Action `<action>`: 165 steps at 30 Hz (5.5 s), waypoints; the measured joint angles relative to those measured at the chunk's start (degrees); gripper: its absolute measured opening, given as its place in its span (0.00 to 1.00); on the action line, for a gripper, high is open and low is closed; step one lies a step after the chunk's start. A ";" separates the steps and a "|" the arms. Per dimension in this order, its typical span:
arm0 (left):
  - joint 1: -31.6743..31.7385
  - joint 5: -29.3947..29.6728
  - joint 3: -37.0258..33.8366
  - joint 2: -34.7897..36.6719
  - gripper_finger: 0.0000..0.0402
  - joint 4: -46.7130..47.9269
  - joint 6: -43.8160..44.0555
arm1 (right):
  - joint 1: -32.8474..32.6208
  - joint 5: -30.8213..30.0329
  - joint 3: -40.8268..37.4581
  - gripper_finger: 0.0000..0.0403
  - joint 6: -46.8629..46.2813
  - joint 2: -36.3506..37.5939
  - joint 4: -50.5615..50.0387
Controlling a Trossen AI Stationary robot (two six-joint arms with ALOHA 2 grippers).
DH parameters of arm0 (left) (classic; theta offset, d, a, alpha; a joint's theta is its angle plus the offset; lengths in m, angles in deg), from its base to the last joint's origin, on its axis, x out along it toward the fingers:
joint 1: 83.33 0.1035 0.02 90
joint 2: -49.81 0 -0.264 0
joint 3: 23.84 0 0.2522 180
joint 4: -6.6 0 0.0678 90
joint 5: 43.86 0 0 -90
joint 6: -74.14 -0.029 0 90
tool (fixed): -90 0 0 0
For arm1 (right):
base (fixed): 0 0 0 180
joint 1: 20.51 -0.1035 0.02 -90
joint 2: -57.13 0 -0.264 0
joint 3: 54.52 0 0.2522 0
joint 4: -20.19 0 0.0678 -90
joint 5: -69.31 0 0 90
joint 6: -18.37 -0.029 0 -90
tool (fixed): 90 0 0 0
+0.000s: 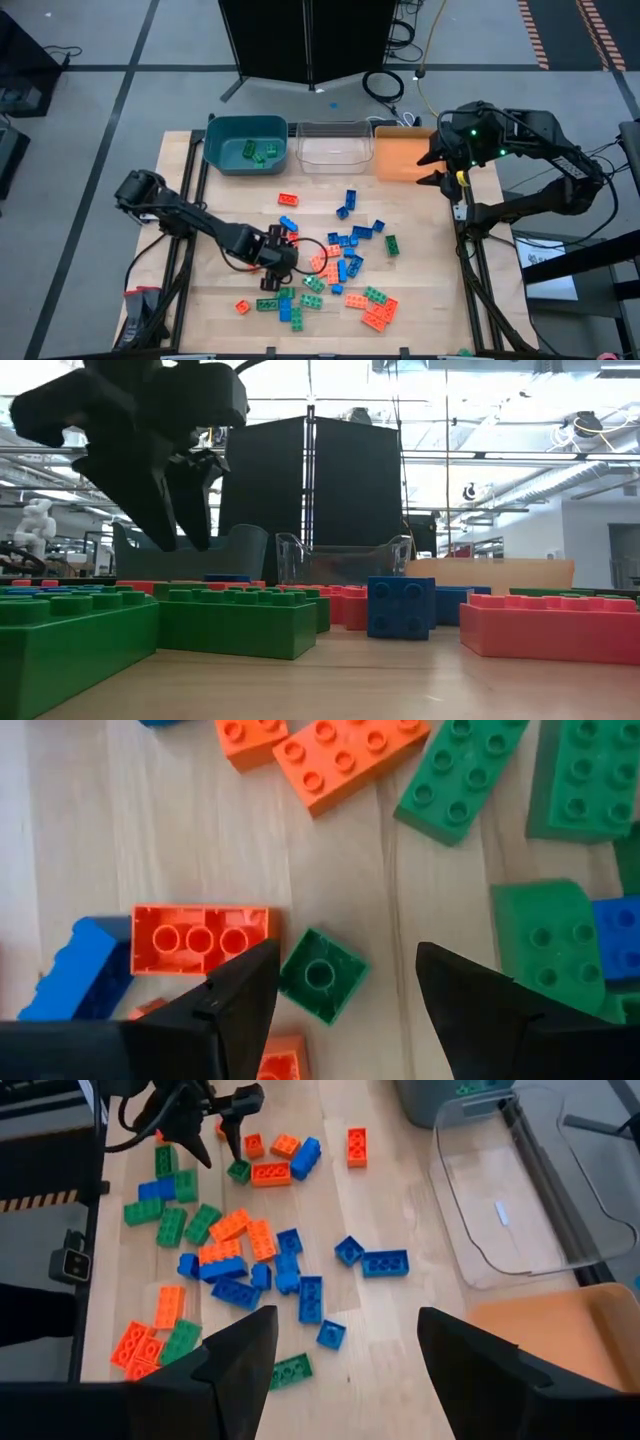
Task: Sort blocks
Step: Put the green game piece into the blue bin
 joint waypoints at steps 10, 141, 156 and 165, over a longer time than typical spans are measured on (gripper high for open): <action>1.04 -1.71 0.00 -1.02 0.60 -2.34 -1.60 | 0.00 0.02 0.00 0.60 0.15 0.02 -1.05; 68.99 -2.85 -3.53 15.91 0.69 5.95 -0.45 | 0.02 -6.14 0.00 0.60 -7.23 -1.40 8.65; 40.15 -7.08 5.81 40.15 0.69 20.99 8.27 | 0.02 -6.19 0.00 0.60 -5.07 -1.42 8.67; 16.30 -7.02 5.77 38.10 0.62 21.21 19.30 | 0.02 -6.19 0.00 0.60 -5.01 -1.42 8.67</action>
